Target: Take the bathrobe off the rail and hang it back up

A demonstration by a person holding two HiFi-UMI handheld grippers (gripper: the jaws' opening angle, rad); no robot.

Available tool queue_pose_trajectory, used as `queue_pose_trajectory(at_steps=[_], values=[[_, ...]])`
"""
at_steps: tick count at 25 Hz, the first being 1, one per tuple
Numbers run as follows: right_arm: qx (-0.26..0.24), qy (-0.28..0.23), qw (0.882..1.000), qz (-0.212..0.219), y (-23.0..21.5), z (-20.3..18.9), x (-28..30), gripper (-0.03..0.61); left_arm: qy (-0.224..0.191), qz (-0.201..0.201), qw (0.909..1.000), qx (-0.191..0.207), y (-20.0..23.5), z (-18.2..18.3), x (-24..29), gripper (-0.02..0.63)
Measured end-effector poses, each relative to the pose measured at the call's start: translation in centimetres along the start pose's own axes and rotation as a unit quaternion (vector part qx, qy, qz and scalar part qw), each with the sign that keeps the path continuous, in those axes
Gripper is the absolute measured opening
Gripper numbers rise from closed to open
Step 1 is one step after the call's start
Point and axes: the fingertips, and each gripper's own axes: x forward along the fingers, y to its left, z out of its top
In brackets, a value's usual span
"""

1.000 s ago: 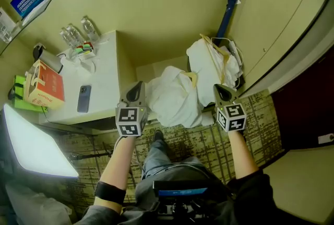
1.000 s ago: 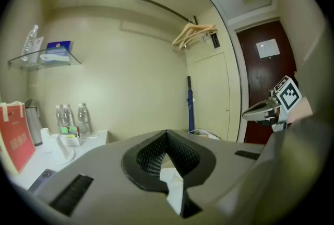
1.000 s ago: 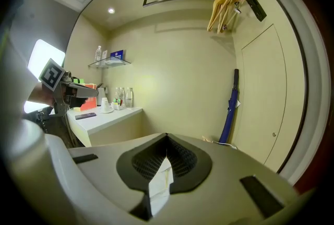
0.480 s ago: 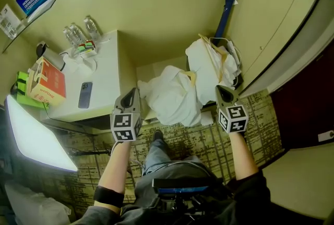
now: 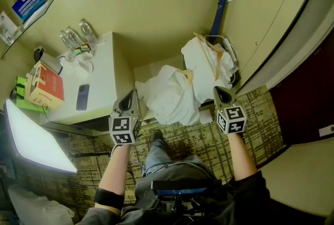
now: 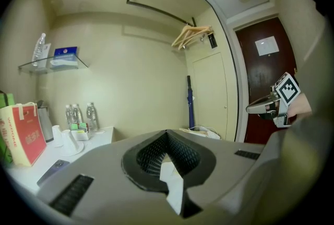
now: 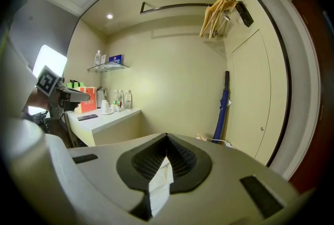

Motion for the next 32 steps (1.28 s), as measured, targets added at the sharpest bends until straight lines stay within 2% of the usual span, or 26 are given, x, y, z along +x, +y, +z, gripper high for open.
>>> queue_pose_trajectory(at_steps=[8, 14, 21, 25, 29, 32], values=[[0.016, 0.005, 1.0, 0.011, 0.9, 0.0, 1.7, 0.018, 0.01, 0.001, 0.9999, 0.013, 0.6, 0.1, 0.4, 0.001], [0.025, 0.012, 1.0, -0.005, 1.2, 0.0, 4.4, 0.018, 0.016, -0.018, 0.9997, 0.008, 2.2, -0.5, 3.0, 0.0], [0.013, 0.018, 1.0, -0.022, 1.9, 0.8, 7.2, 0.018, 0.027, -0.052, 0.9983, -0.001, 3.5, -1.8, 6.6, 0.003], [-0.001, 0.012, 0.999, -0.035, 1.5, 1.1, 9.1, 0.018, 0.027, -0.083, 0.9961, -0.006, 3.6, -2.6, 9.5, 0.041], [0.004, 0.022, 0.999, -0.044, 1.0, 0.2, 11.1, 0.018, 0.055, -0.109, 0.9924, -0.017, 3.2, -4.9, 11.6, 0.121], [0.002, 0.025, 0.999, -0.038, 0.7, -0.3, 13.4, 0.018, 0.069, -0.117, 0.9904, -0.029, 2.9, -6.0, 13.5, 0.152]])
